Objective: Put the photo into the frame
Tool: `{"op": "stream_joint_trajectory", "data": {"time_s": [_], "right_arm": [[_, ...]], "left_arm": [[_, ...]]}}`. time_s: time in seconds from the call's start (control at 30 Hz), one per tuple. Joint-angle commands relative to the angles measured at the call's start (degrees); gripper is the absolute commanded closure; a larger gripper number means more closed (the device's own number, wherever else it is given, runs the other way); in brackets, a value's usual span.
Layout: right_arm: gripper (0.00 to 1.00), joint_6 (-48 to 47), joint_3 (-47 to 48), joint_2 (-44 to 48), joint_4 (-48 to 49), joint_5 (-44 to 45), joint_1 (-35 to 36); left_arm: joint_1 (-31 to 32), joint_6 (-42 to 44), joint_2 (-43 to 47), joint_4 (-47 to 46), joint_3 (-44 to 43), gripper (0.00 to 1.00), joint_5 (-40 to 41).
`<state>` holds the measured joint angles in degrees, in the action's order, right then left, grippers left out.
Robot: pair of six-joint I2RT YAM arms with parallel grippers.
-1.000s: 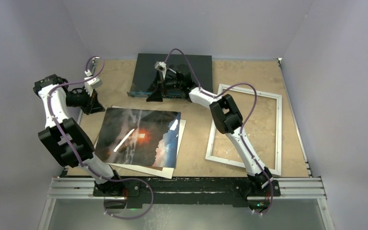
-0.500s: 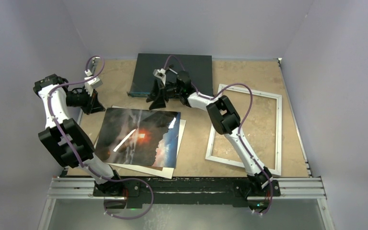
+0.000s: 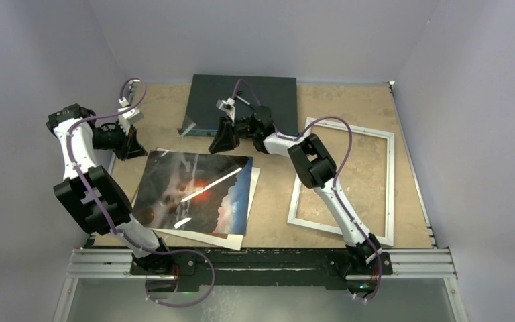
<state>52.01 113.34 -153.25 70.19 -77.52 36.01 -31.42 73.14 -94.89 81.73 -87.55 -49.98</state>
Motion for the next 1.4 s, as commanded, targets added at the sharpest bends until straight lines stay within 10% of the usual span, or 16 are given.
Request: {"op": "stream_joint_trajectory", "data": {"time_s": [0.0, 0.23, 0.43, 0.77, 0.97, 1.23, 1.37], "right_arm": [[0.82, 1.06, -1.42, 3.86, 2.74, 0.12, -0.31], [0.88, -4.83, -5.41, 7.59, -5.78, 2.00, -0.41], [0.55, 2.99, -10.76, 9.99, 5.39, 2.06, 0.29], [0.74, 1.91, -12.50, 10.70, 2.44, 3.78, 2.69], [1.00, -11.07, -13.00, 16.16, -17.81, 11.09, 2.22], [1.00, -17.91, -17.19, 29.76, -35.92, 25.28, -0.42], [1.00, -16.00, -24.77, 40.11, -37.39, 33.22, -2.43]], "left_arm": [[0.22, 1.05, 0.52, 0.41, -2.05, 1.00, -2.82], [0.20, -0.63, 0.14, -0.23, -2.54, 1.00, -2.84], [0.22, -1.86, 0.28, -1.49, -2.36, 1.00, -3.22], [0.22, -2.29, 0.63, -1.33, -2.50, 1.00, -4.39], [0.21, -5.55, 0.50, -3.46, -2.98, 1.00, -4.51], [0.05, -27.64, 3.33, -20.17, -3.43, 0.25, -0.81], [0.74, -39.79, 3.60, -25.81, -6.64, 0.13, 4.21]]}}
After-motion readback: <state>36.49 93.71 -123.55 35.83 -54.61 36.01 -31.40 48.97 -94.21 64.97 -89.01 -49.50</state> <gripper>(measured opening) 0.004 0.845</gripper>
